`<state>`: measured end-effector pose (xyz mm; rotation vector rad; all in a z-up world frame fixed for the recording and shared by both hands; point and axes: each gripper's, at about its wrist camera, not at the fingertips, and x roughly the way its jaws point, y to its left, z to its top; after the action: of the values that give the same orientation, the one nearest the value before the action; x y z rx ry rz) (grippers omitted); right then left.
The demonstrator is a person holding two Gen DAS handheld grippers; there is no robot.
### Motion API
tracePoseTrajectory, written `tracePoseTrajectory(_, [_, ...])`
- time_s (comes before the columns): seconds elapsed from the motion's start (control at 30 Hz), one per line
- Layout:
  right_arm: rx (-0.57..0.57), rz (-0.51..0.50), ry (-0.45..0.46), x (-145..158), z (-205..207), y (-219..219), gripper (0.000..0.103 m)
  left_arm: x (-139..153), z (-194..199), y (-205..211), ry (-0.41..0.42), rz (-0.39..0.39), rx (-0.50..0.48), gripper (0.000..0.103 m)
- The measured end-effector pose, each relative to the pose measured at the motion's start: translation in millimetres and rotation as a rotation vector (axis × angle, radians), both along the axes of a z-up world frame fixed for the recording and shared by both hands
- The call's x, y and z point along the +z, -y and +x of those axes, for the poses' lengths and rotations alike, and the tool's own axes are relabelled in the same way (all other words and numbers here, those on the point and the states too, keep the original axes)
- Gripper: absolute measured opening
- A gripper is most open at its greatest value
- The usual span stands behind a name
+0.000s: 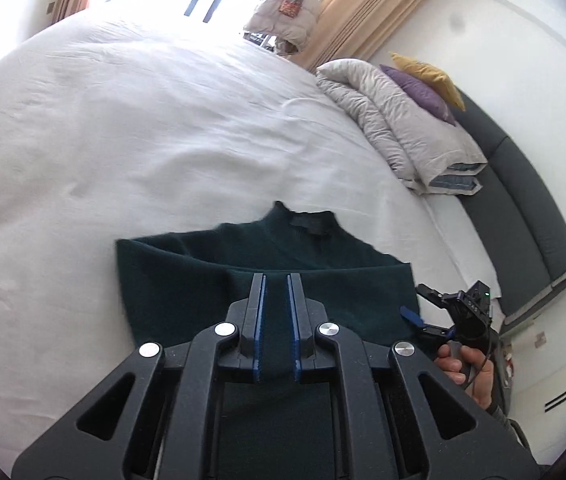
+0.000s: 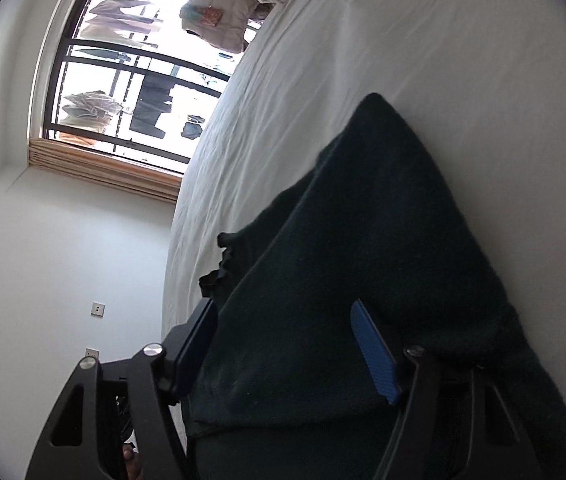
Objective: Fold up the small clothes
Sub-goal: 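Fold the held side edge over the body with the left tool while the right tool presses, then open the left tool to release the side edge while the right tool holds fabric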
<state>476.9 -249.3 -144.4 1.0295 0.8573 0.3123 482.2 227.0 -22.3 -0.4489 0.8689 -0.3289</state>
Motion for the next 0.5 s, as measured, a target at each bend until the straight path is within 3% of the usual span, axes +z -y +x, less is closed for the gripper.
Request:
tracePoseTrajectory(0.13, [0.018, -0.008, 0.025, 0.5, -1.8, 2.6, 0.068, -3.5, 7.1, -14.8, -0.022, -0.007, 0.049, 0.009])
tracePoseTrajectory(0.2, [0.021, -0.035, 0.033, 4.1, 1.1, -2.5, 0.074, -10.6, 10.1, -0.8, -0.034, -0.019, 0.002, 0.009])
tracePoseTrajectory(0.37, [0.008, -0.055, 0.057, 8.6, -0.6, -11.2, 0.084, -33.8, 17.2, 80.6, -0.064, 0.171, -0.135, 0.01])
tracePoseTrajectory(0.5, [0.005, -0.049, 0.064, 6.9, -5.2, -10.9, 0.084, -63.0, 37.7, 96.1, -0.111, 0.237, -0.084, 0.01])
